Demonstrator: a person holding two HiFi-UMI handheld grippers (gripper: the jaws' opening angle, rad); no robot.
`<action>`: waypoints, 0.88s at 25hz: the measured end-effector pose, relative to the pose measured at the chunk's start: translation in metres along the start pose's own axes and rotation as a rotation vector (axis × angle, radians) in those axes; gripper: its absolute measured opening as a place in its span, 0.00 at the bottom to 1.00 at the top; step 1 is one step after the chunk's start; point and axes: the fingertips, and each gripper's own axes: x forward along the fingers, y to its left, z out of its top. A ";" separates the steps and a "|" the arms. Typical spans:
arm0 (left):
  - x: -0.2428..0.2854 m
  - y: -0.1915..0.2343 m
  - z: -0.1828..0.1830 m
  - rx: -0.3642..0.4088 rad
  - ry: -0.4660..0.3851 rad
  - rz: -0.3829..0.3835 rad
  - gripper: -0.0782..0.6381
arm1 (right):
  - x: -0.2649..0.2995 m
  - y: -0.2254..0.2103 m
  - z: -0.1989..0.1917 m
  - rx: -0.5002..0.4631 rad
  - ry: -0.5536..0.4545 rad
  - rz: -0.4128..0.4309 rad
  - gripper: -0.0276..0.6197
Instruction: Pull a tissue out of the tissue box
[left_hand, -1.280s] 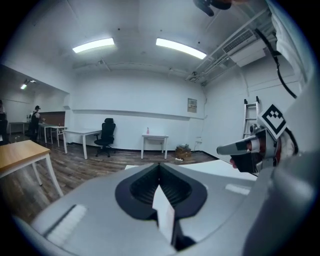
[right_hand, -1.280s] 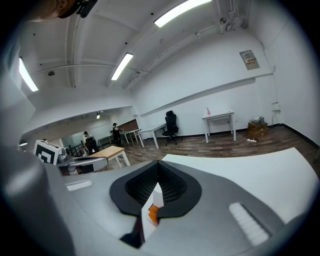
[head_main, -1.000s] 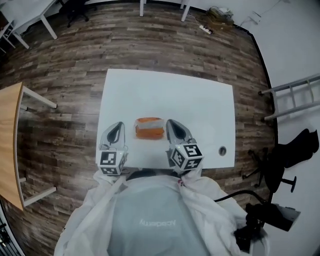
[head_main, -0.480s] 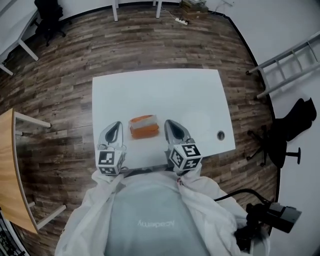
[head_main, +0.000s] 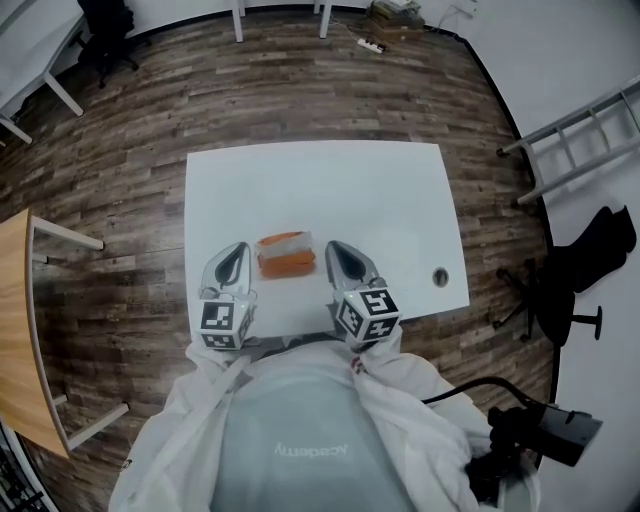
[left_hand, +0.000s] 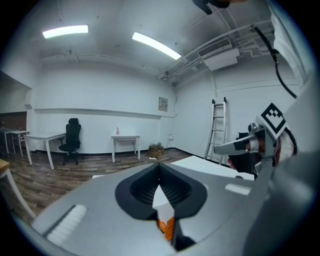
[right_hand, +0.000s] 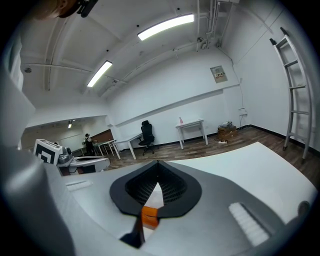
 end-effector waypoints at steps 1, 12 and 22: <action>0.000 -0.001 0.000 -0.002 0.004 0.007 0.11 | 0.000 -0.002 0.001 0.003 0.001 0.004 0.05; -0.004 -0.017 0.000 0.013 0.035 0.048 0.11 | -0.001 -0.010 -0.004 0.001 0.042 0.078 0.05; -0.014 -0.029 -0.005 0.064 0.080 -0.072 0.11 | -0.004 -0.001 -0.024 0.029 0.070 0.100 0.05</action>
